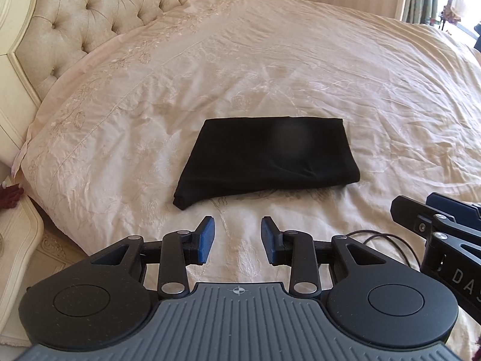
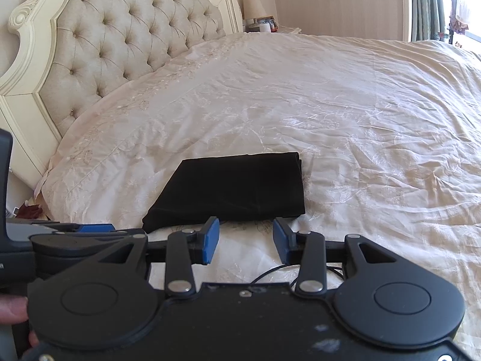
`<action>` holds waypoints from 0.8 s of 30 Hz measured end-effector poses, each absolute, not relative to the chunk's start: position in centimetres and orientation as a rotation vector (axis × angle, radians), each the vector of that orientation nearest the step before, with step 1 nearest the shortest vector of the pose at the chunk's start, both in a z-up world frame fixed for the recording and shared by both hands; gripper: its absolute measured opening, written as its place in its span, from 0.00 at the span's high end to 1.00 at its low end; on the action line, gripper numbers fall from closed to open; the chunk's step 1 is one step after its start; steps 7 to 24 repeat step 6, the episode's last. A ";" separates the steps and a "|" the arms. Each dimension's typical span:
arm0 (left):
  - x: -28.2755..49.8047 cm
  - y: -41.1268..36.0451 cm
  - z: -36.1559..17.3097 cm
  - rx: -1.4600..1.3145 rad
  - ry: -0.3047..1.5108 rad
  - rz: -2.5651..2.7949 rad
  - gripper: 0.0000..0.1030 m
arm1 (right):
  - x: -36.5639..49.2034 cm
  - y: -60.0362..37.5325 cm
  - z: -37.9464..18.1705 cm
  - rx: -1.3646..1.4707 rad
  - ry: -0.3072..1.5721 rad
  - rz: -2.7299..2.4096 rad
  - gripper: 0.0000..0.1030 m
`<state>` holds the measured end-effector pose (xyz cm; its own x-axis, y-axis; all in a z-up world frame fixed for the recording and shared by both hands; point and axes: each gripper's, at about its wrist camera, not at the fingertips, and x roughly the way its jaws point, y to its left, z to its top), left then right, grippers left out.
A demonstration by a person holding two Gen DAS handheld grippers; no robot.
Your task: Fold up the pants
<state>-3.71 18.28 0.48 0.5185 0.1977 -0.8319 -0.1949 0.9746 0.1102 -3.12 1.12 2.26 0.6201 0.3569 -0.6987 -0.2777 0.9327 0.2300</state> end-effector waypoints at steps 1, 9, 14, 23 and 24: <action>-3.6 18.4 0.5 0.003 0.999 0.233 0.68 | -3.1 1.2 2.2 0.103 0.826 0.366 0.59; -3.1 18.4 0.3 0.019 0.995 0.224 0.68 | -2.7 1.2 2.2 0.105 0.830 0.360 0.59; -3.1 18.4 0.3 0.019 0.995 0.224 0.68 | -2.7 1.2 2.2 0.105 0.830 0.360 0.59; -3.1 18.4 0.3 0.019 0.995 0.224 0.68 | -2.7 1.2 2.2 0.105 0.830 0.360 0.59; -3.1 18.4 0.3 0.019 0.995 0.224 0.68 | -2.7 1.2 2.2 0.105 0.830 0.360 0.59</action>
